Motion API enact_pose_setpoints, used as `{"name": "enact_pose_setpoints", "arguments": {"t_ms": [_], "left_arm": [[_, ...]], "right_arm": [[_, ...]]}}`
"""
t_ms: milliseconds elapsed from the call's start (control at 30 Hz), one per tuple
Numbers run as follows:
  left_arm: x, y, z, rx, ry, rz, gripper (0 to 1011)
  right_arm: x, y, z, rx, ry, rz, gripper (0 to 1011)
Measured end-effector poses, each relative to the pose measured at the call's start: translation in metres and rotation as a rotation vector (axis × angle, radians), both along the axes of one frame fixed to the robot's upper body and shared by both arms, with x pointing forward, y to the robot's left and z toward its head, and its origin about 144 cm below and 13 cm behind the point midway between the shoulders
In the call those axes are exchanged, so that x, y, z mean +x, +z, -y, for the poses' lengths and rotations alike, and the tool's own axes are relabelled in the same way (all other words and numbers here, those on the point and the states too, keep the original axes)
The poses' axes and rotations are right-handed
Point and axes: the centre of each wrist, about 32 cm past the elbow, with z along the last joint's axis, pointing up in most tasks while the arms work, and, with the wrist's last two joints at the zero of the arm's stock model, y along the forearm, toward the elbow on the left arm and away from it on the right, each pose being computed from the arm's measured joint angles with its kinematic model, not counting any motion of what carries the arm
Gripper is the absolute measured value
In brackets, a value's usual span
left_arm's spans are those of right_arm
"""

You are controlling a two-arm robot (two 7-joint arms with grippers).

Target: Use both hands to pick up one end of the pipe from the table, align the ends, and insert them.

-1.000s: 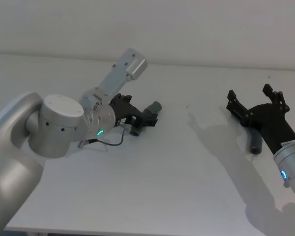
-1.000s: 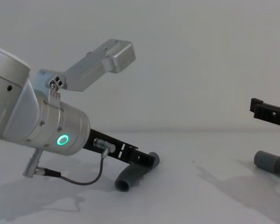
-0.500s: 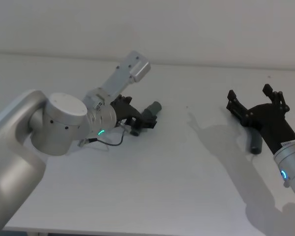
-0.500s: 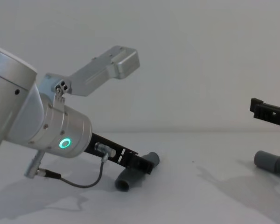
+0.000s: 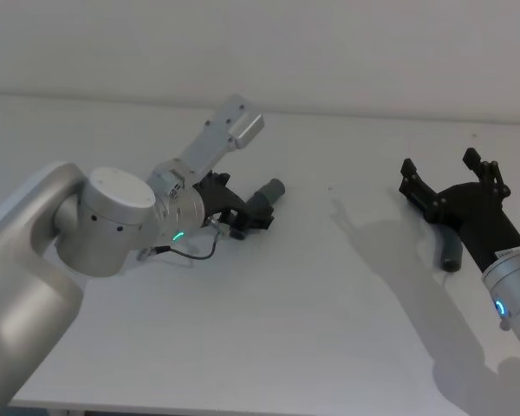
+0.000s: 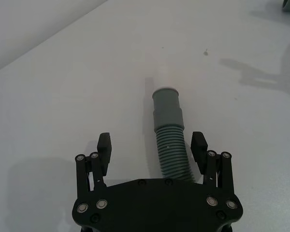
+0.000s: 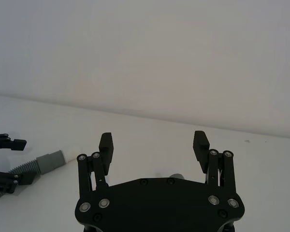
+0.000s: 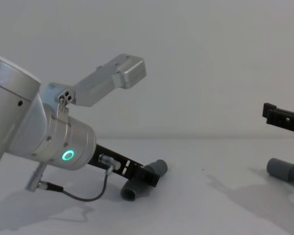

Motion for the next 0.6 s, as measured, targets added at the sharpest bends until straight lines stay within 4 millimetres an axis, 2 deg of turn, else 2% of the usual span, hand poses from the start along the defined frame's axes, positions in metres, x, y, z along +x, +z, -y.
{"name": "enact_pose_setpoints", "arguments": {"t_ms": [100,200,600], "left_arm": [[0.0,-0.001,0.0001,-0.001,0.003,0.0,1000],[0.0,-0.0014,0.0002,-0.001,0.004,0.001,951],[-0.0001,-0.0029,0.0005,-0.002,0.008,0.002,637]], "right_arm": [[0.0,0.0,0.0,0.0,0.0,0.0,1004],[0.0,0.0,0.0,0.0,0.0,0.0,1004],[0.0,0.0,0.0,0.0,0.0,0.0,1004]]}}
